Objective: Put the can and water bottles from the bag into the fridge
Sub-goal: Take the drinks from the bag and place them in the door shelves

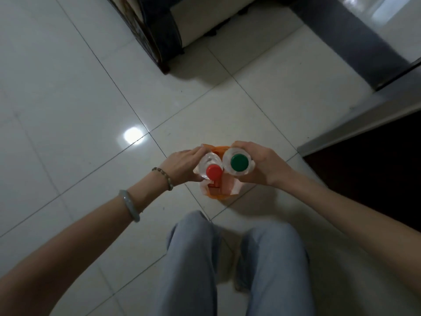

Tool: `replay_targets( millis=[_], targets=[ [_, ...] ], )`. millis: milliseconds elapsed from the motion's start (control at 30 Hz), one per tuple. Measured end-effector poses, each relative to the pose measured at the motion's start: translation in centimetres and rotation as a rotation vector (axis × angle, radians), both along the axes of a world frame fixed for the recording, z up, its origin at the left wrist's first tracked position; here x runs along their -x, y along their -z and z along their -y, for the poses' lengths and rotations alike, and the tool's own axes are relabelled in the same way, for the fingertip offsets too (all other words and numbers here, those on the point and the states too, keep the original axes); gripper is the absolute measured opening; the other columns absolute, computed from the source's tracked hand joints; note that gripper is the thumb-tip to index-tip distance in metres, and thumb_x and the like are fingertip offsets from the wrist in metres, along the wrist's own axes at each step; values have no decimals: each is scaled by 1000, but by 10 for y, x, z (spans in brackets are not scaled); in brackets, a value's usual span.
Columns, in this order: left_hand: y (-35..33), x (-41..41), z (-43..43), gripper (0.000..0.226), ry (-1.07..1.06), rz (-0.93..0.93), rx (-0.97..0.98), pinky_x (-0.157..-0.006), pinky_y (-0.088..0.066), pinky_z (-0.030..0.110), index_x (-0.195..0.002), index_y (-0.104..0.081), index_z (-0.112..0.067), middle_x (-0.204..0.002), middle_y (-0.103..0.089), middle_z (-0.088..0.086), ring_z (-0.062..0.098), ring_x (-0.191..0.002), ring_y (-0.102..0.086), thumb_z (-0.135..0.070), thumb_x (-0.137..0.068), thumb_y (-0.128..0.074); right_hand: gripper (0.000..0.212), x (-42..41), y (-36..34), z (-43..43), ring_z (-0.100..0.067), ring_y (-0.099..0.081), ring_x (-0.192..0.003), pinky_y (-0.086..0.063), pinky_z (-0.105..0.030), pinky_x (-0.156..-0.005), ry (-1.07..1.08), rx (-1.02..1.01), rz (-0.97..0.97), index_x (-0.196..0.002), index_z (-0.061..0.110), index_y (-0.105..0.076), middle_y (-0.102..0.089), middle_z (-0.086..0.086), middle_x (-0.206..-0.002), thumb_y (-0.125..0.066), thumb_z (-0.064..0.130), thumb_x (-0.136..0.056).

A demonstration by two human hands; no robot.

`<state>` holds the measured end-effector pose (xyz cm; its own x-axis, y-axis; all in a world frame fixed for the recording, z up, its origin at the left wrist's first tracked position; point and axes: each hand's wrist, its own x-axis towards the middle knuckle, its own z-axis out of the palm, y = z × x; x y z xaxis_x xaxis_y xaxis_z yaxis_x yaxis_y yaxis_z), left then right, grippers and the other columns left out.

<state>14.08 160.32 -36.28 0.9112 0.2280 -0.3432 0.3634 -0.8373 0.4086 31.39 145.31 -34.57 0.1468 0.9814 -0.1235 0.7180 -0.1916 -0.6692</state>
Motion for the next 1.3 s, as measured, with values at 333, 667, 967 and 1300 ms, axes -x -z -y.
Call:
replay_targets(
  millis=[333, 667, 967, 1300],
  targets=[
    [-231, 10, 44, 81, -105, 75, 207, -81, -54, 34, -125, -39, -11, -116, -60, 11, 24, -92, -62, -55, -64, -71, 61, 13, -241, 65, -18, -61, -93, -53, -44, -78, 322, -46, -217, -114, 18, -48, -62, 1, -104, -82, 30, -66],
    [-375, -43, 90, 81, 206, 185, 110, -79, -55, 36, -125, -41, -17, -109, -64, 5, 21, -90, -63, -64, -63, -62, 64, 28, -381, 160, -9, -61, -91, -55, -38, -82, 684, 66, -234, -111, 34, -46, -61, 11, -101, -80, 33, -57],
    [-420, -106, 207, 73, 491, 270, 108, -83, -53, 33, -127, -40, -16, -114, -64, 7, 21, -95, -63, -45, -69, -75, 69, 40, -416, 305, -1, -58, -90, -46, -13, -72, 1036, -78, -149, -116, 29, -47, -61, 11, -103, -83, 41, -58],
    [-440, -176, 383, 77, 785, 378, 211, -79, -52, 34, -115, -48, -11, -102, -66, 6, 25, -90, -65, -57, -59, -70, 55, 56, -438, 475, -4, -63, -89, -55, -31, -79, 1366, -119, -29, -101, 26, -56, -67, 10, -96, -83, 40, -55]
  ],
)
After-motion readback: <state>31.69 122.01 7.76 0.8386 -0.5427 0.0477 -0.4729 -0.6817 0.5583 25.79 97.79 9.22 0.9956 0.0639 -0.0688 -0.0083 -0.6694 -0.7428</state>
